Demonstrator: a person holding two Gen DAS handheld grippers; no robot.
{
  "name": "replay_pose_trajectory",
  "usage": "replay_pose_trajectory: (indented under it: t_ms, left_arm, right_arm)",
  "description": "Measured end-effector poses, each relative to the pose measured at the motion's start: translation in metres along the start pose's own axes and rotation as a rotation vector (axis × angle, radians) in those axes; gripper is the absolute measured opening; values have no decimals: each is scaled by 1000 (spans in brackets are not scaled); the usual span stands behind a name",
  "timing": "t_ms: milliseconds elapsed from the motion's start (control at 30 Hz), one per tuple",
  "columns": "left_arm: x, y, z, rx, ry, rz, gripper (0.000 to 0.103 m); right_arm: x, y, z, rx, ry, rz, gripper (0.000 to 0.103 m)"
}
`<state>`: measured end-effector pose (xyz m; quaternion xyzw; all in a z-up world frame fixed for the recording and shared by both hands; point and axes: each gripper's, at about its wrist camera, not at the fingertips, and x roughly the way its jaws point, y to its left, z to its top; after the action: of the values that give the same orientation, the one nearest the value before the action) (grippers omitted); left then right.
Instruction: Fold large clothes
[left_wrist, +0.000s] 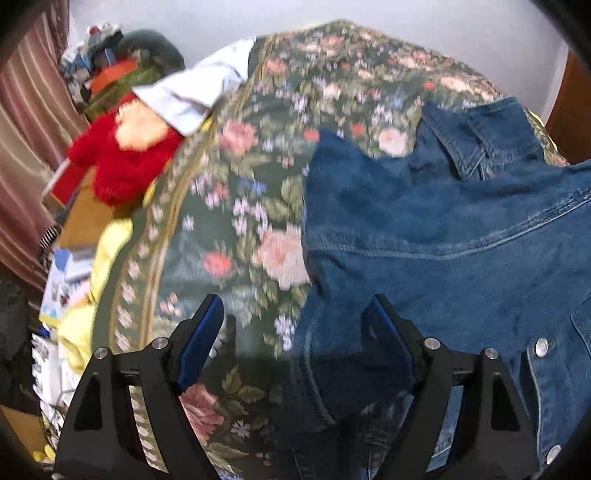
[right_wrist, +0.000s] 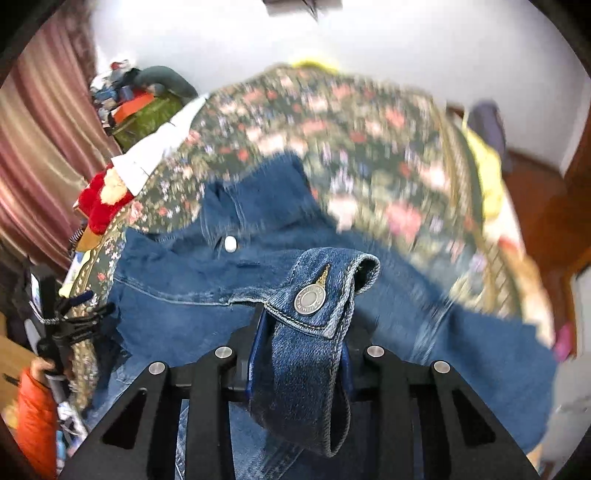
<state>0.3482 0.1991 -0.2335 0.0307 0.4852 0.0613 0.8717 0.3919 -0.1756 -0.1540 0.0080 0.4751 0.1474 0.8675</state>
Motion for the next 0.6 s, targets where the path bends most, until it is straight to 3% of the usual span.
replay_pose_trajectory:
  t_ms: [100, 200, 333, 433, 533, 600]
  left_arm:
    - [14, -6, 0, 14, 24, 41, 89]
    - [41, -8, -9, 18, 96, 53, 90]
    - [45, -13, -21, 40, 57, 91, 100]
    - [46, -15, -27, 60, 59, 102, 101]
    - [43, -15, -34, 67, 66, 100, 101]
    - [41, -15, -38, 70, 73, 102, 101]
  right_arm:
    - [-6, -2, 4, -28, -15, -45, 30]
    - [12, -17, -5, -11, 40, -83, 31]
    - [45, -39, -25, 32, 147, -118, 32]
    - [55, -47, -34, 50, 199, -133, 47]
    - [50, -49, -40, 41, 195, -134, 53]
    - [44, -48, -42, 18, 194, -151, 63]
